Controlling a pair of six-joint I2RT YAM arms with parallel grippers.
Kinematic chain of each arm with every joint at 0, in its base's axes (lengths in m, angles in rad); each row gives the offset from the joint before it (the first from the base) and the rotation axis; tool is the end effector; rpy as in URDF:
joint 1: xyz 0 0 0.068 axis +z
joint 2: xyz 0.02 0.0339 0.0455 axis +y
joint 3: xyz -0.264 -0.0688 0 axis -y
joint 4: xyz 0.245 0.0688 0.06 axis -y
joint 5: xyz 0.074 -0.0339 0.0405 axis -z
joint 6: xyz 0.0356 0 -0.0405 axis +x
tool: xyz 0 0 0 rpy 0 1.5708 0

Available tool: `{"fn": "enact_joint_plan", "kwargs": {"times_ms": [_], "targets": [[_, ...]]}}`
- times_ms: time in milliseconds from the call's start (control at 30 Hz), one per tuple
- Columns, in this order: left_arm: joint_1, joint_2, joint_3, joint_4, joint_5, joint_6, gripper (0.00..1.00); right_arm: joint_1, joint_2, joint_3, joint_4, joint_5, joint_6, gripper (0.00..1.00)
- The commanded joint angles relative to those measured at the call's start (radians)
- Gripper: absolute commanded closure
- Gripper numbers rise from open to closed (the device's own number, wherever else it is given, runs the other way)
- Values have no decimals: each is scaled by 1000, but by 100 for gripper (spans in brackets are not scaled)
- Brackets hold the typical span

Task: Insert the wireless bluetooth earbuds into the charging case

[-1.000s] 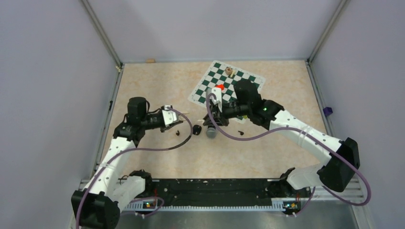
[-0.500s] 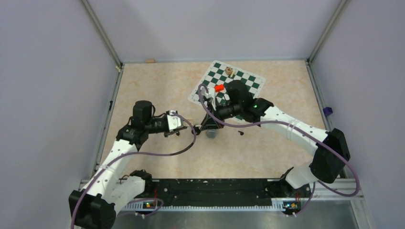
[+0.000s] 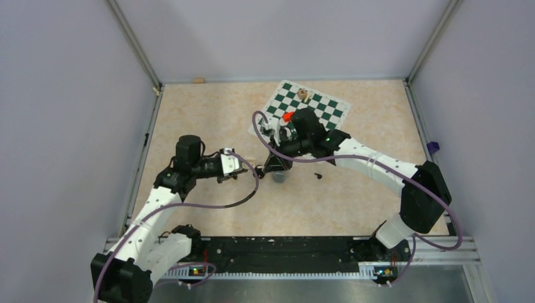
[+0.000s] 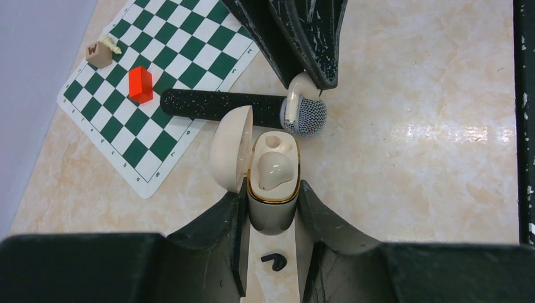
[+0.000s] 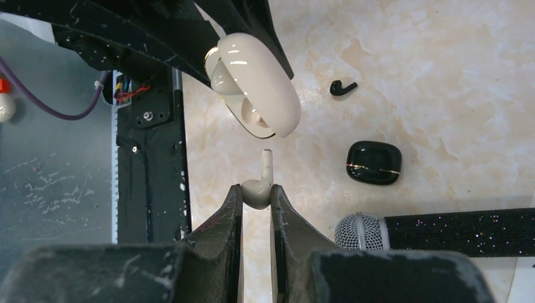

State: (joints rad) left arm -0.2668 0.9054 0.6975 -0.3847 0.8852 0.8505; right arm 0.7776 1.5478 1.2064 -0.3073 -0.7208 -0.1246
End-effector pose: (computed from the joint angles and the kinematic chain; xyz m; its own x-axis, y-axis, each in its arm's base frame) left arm 0.1752 -0.0765 0.2754 0.2356 0.4289 -0.8721 0.9236 0.1805 0.3383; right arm 0.2295 0.2589 0.2911 -0.3151 -0.4413 -0.8402 -0.9484 0.1124 0.2966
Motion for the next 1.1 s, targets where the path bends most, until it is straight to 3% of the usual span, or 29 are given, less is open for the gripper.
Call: {"fn": "enact_joint_plan", "kwargs": {"times_ms": [0,1067], "targets": [[-8,-19,-8,45,29,-5,100,12,12,65,35,34,21,100],[-15,-19,-25,56,22,-7,100,49,85,166,-29,89,-10,100]]}}
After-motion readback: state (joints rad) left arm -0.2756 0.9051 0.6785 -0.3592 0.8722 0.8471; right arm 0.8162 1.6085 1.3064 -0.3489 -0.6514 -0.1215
